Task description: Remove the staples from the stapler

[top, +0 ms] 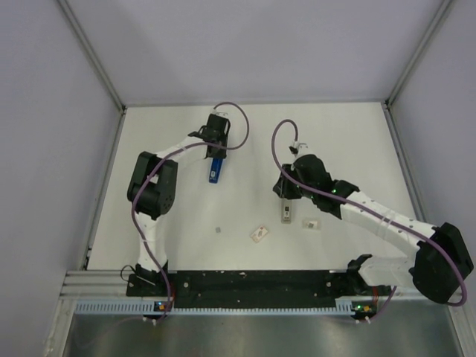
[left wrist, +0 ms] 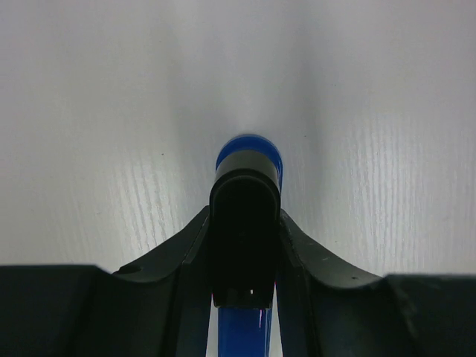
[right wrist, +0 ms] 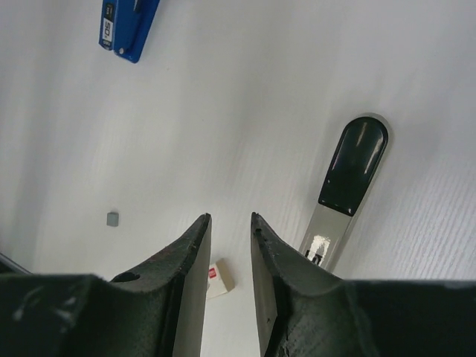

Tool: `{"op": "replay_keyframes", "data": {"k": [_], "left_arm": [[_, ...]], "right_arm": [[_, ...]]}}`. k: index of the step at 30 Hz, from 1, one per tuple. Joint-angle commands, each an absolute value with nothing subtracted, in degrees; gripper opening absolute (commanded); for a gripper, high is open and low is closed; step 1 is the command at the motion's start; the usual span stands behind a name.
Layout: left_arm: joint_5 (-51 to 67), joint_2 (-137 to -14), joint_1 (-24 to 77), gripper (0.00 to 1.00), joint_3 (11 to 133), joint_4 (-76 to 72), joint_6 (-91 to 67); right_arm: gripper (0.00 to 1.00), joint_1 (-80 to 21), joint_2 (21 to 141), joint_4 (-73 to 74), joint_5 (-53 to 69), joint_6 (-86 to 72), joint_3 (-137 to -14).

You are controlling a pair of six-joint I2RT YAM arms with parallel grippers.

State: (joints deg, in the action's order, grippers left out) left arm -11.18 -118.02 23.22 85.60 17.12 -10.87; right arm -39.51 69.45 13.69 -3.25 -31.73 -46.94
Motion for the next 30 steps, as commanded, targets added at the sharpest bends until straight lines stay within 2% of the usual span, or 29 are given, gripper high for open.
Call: {"op": "replay_keyframes", "data": {"k": [1, 5, 11, 16, 23, 25, 27, 30], "left_arm": [[-14.5, -117.86, 22.41, 0.26, 88.6, 18.72, -12.57], [-14.24, -116.9, 22.5, 0.64, 88.33, 19.25, -12.57], [-15.47, -111.46, 22.85, 0.99, 92.02, 25.83, -12.57], [-9.17, -103.64, 25.3, 0.99, 91.15, 25.84, -13.8], [1.82, -98.53, 34.35, 0.99, 85.97, 20.5, -18.63], [3.6, -98.26, 37.6, 0.99, 83.94, 18.81, -20.73], [5.36, -99.05, 40.15, 0.99, 83.06, 18.54, -23.28], [2.73, -99.75, 44.11, 0.98, 80.51, 15.47, -27.06]], "right_arm": [[0.3, -38.85, 69.87, 14.33, -3.96, -31.02, -48.87], [0.35, -38.85, 69.87, 14.33, -3.96, -30.94, -48.96], [0.41, -38.76, 69.08, 15.47, -4.22, -30.67, -49.66], [0.42, -37.71, 66.63, 18.36, -5.01, -29.62, -51.67], [0.44, -32.53, 61.1, 30.48, -15.63, -31.73, -55.46], [0.57, -31.47, 58.81, 33.21, -18.97, -31.47, -55.63], [0.64, -30.5, 56.61, 34.88, -20.64, -31.29, -55.55], [0.65, -28.83, 53.01, 36.12, -21.8, -31.55, -54.85]]}}
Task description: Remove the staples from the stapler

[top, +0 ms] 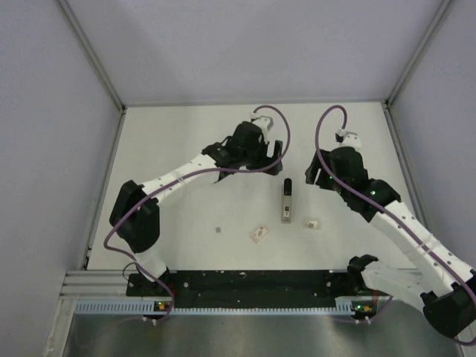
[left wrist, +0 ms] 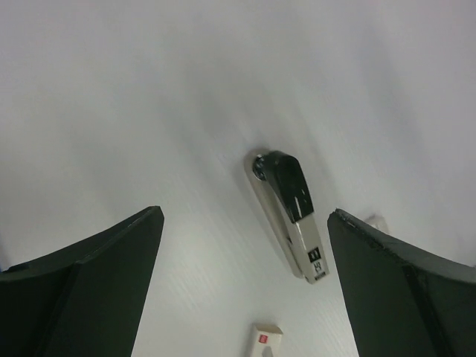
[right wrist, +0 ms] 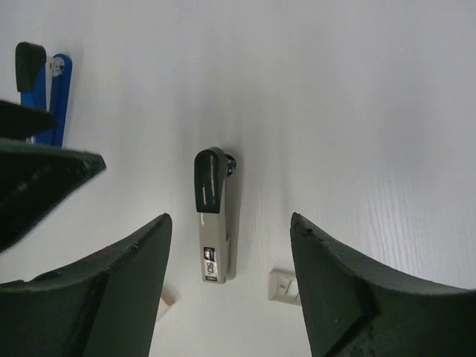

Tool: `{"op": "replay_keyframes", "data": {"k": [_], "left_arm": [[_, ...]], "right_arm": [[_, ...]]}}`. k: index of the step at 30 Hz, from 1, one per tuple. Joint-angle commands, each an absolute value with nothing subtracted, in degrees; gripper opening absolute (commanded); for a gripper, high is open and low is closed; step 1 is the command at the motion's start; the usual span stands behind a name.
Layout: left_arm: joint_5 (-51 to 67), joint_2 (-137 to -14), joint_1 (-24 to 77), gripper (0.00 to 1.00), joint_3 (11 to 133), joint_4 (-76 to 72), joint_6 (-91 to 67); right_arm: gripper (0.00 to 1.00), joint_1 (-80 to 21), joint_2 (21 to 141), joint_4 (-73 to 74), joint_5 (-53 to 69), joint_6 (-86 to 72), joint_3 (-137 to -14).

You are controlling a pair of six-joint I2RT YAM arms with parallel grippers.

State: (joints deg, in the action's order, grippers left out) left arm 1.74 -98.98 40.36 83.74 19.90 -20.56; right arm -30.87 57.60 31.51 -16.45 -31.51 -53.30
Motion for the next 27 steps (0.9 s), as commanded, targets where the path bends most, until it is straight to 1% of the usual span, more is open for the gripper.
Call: {"op": "replay_keyframes", "data": {"k": [1, 5, 8, 13, 19, 27], "left_arm": [[1.77, -100.36, 45.08, 0.99, 80.07, 15.12, -28.55], [0.53, -103.18, 47.46, 0.99, 80.15, 15.12, -34.0], [-3.16, -104.67, 49.13, 0.98, 80.59, 15.12, -36.55], [-8.51, -108.71, 52.11, 0.98, 86.29, 20.11, -39.55], [-13.35, -113.99, 54.4, 0.98, 93.6, 25.57, -40.87], [-16.52, -117.42, 55.19, 0.98, 96.24, 27.51, -39.64]], "right_arm": [[0.68, -28.39, 51.95, 36.47, -21.88, -31.64, -54.5], [0.69, -27.51, 49.05, 37.44, -21.45, -31.73, -53.18], [0.68, -27.33, 48.08, 38.06, -20.13, -31.81, -52.21], [0.69, -27.33, 46.5, 38.06, -18.28, -32.43, -50.19], [0.69, -27.33, 45.44, 38.06, -16.53, -32.61, -49.04], [0.69, -27.33, 44.03, 38.06, -15.12, -32.7, -47.99]]}}
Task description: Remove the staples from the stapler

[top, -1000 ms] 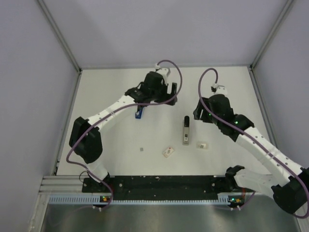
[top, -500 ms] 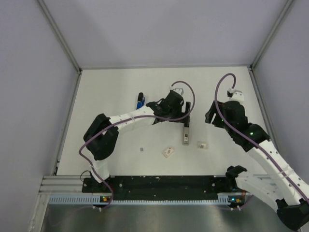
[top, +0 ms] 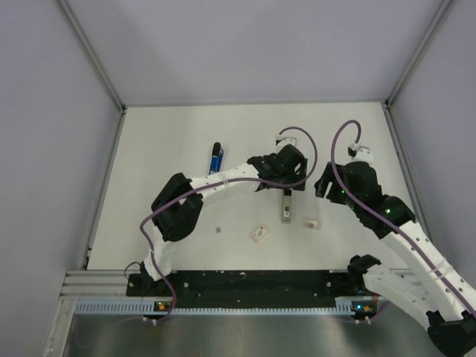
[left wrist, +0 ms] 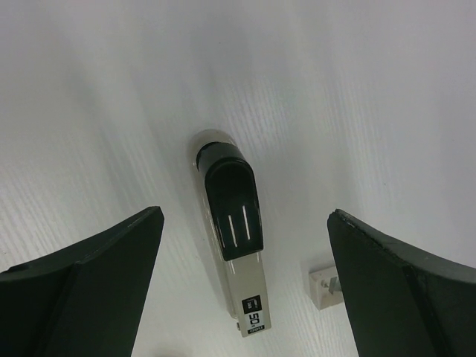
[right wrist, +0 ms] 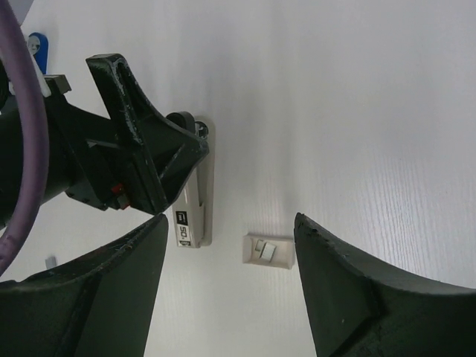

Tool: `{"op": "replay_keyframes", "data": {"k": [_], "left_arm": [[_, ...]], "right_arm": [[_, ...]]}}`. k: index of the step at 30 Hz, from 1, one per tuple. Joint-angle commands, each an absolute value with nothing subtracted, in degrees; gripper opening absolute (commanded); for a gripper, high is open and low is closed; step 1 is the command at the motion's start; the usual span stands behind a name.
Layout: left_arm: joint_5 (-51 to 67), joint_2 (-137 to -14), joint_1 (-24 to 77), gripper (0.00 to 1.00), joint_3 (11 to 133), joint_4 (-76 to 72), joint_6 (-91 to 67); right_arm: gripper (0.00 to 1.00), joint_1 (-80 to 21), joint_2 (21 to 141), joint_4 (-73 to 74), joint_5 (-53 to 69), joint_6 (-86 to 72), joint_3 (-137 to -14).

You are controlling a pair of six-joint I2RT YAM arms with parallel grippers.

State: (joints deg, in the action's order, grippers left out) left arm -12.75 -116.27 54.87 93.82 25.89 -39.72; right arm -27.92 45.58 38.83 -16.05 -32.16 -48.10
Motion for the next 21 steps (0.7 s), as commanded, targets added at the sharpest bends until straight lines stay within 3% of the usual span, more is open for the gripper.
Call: {"op": "replay_keyframes", "data": {"k": [1, 13, 21], "left_arm": [[-16.96, -117.68, 55.28, 0.98, 96.5, 27.51, -39.46], [-18.81, -123.13, 56.07, 0.98, 100.72, 28.92, -38.41], [-21.18, -123.49, 57.13, 0.75, 102.13, 29.36, -35.95]], "right_arm": [[0.69, -27.33, 44.03, 38.06, -14.94, -32.78, -47.9], [0.69, -27.33, 43.42, 37.97, -13.71, -32.87, -47.11], [0.67, -27.33, 43.33, 37.62, -13.01, -32.69, -46.67]]}}
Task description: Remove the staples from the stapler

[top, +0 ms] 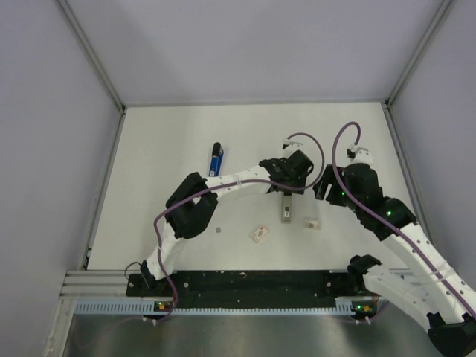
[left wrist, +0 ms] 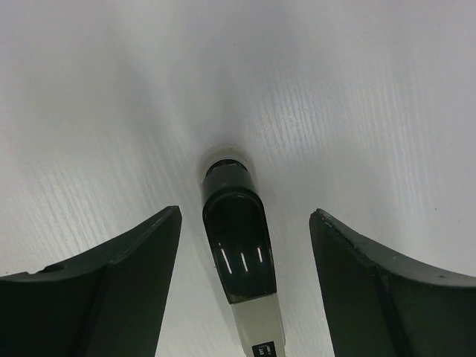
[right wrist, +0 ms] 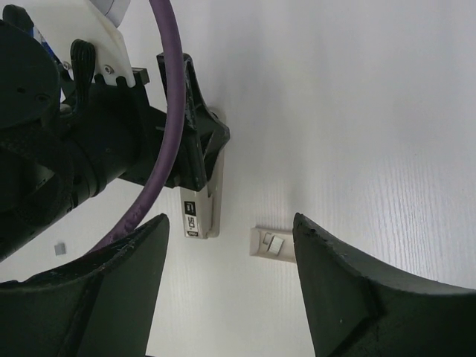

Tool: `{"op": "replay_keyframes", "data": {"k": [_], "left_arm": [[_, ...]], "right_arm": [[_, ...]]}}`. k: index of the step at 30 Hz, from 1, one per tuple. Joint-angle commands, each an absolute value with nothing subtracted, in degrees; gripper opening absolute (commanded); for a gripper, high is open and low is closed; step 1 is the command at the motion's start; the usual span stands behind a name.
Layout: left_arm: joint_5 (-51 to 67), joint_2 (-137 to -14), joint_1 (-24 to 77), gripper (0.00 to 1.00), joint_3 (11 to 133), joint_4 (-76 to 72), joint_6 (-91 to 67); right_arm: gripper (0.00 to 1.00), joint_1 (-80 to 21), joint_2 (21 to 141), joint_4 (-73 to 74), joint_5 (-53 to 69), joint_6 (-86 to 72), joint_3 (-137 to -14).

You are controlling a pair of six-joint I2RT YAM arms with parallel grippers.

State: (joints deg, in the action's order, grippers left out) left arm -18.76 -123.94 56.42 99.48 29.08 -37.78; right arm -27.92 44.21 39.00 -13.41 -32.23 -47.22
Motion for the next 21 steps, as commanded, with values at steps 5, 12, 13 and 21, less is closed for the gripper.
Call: {"op": "replay_keyframes", "data": {"k": [5, 12, 13, 21], "left_arm": [[-21.44, -123.31, 57.3, 0.62, 102.13, 30.41, -35.33], [-23.11, -123.13, 57.83, 0.46, 101.87, 31.9, -34.1], [-23.12, -123.22, 57.83, 0.41, 101.87, 31.9, -34.1], [-23.99, -121.73, 58.01, 0.0, 101.25, 32.25, -32.52]], "right_arm": [[0.65, -27.33, 43.33, 37.35, -12.66, -32.43, -46.67], [0.64, -27.33, 43.59, 37.09, -11.43, -32.7, -46.49], [0.64, -27.33, 43.59, 37.0, -11.25, -32.78, -46.49], [0.63, -27.33, 43.42, 37.0, -11.08, -32.87, -46.58]]}}
